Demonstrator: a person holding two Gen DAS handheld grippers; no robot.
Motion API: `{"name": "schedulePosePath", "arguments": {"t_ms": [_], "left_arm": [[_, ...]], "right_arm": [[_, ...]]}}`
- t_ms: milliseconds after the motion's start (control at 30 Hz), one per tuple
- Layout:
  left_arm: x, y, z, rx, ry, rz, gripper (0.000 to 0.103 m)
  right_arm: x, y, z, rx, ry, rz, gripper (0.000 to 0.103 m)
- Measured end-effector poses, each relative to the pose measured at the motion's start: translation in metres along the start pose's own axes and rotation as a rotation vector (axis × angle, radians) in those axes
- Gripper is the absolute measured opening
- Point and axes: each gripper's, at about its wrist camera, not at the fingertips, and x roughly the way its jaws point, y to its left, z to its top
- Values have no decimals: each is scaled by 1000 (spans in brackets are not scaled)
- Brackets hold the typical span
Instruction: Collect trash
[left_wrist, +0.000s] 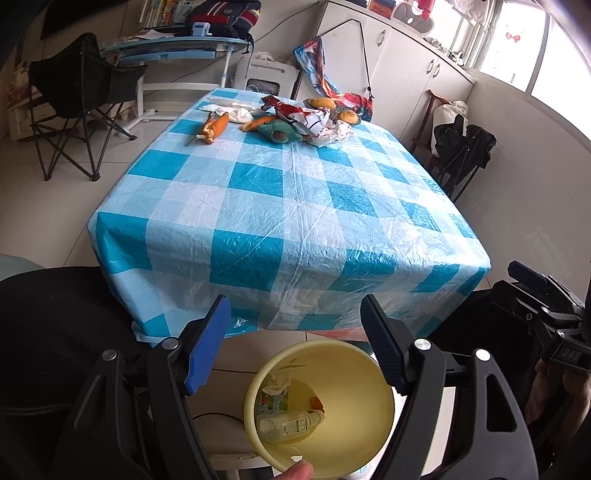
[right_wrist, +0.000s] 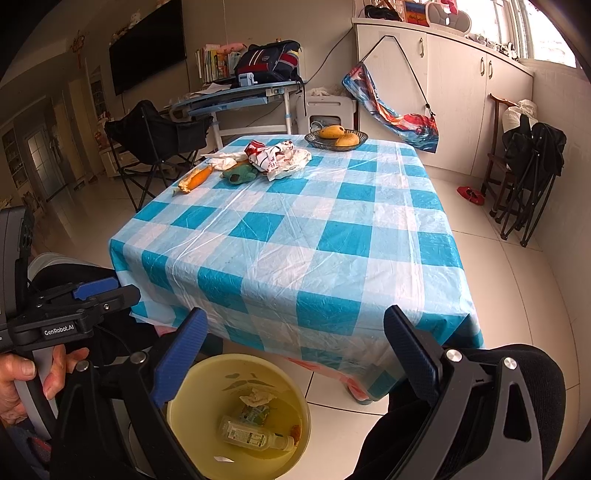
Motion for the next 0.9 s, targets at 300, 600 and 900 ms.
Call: {"name": "schedulePosePath", "arguments": {"t_ms": [300,600,900], "left_arm": [[-1,2,2,-12,-12,2,70],[0,3,2,-22,-12,4,70],[0,3,2,-19,-10,2,70]], "right_arm": [[0,0,0,-1,1,0,92],[0,0,0,-2,1,-1,93],[1,0,0,-5,4,-3,93]]}}
